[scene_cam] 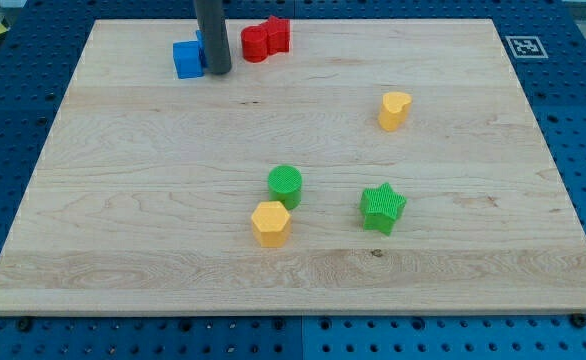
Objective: Push the green circle into the green star
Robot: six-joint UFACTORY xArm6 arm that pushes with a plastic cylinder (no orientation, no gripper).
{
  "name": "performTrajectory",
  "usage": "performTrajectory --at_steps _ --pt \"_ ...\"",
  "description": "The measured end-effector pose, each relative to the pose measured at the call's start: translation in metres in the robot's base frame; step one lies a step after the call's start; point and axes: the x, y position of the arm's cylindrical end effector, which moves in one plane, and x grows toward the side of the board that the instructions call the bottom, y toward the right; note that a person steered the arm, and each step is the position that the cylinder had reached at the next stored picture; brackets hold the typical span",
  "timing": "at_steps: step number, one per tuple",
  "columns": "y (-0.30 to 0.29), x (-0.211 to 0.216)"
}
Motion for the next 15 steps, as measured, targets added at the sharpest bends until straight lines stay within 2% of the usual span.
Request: performTrajectory --at_steps 1,3,5,10,12,13,14,15 --pt "-0.003 0.029" --pt "-0.010 0.060" --pt "-0.004 0.146" --pt "0.070 0.188" --pt "0.072 0.218" --pt "0.085 0.218" --pt "0.122 0.217" --pt "0.126 0.217"
